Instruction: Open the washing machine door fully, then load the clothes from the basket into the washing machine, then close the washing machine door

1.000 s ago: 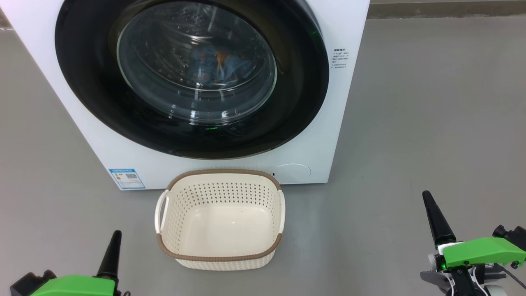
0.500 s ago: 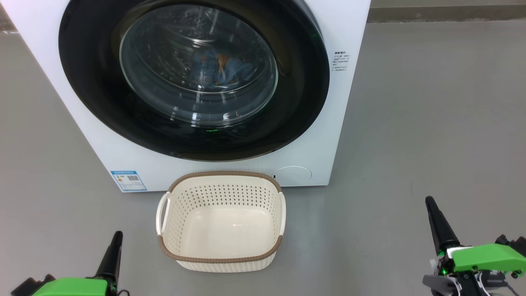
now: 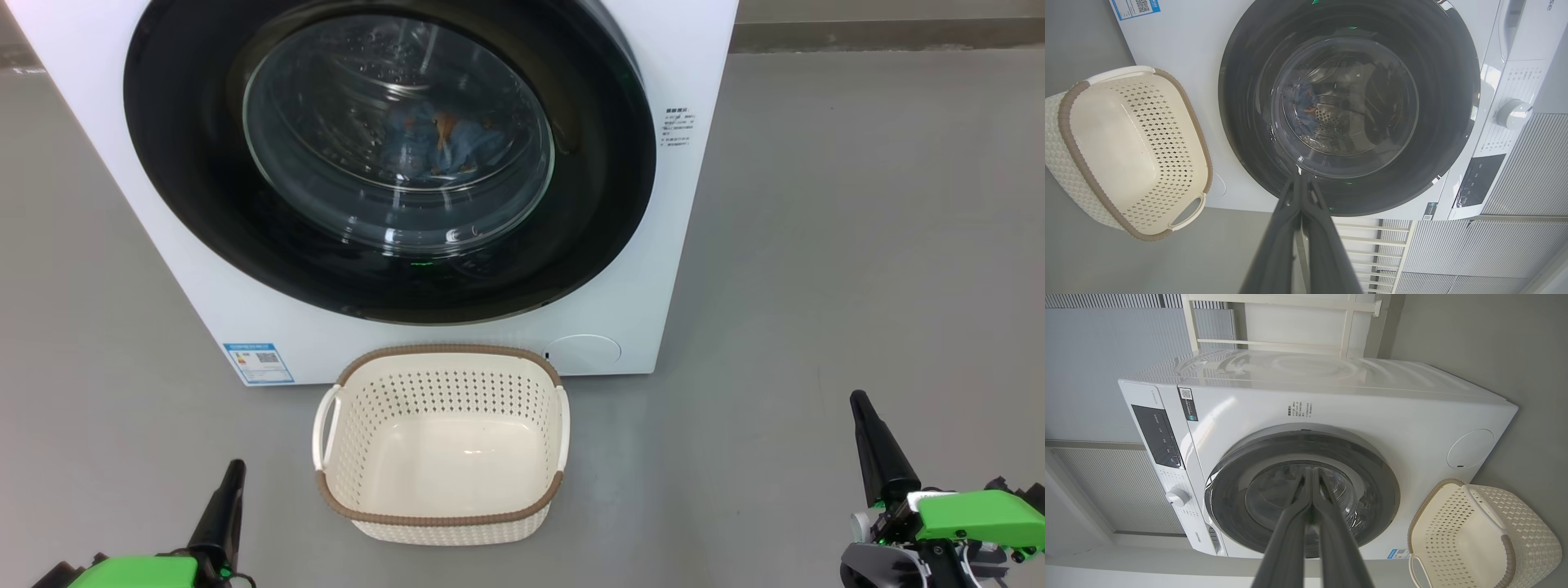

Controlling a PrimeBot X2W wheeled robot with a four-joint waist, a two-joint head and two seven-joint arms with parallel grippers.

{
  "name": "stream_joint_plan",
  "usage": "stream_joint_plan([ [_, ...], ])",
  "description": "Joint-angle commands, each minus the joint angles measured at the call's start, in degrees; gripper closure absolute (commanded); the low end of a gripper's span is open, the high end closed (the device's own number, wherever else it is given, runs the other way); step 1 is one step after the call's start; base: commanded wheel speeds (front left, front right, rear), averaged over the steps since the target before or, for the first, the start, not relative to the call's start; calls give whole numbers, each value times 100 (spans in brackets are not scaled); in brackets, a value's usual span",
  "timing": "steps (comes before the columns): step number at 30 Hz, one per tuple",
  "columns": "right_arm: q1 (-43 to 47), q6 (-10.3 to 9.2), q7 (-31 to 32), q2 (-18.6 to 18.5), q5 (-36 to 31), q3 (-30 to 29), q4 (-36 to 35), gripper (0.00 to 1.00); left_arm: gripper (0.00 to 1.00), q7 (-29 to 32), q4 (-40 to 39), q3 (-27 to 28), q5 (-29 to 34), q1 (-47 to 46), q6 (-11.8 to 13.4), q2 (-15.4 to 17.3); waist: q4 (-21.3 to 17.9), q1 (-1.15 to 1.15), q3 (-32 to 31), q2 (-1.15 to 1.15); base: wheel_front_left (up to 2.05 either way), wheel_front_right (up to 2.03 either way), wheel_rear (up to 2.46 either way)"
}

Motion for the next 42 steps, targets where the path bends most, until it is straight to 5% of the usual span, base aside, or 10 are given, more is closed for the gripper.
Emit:
stream_joint_plan([
  [1, 16, 9, 58, 2, 193, 89, -179, 100, 100, 47, -94, 215, -113, -274, -54, 67, 2, 0, -4, 0, 0, 0, 0],
  [42, 14, 9, 78, 21, 171, 63, -177, 100, 100, 47, -91, 215, -113, -275, -57, 67, 2, 0, -4, 0, 0, 0, 0],
])
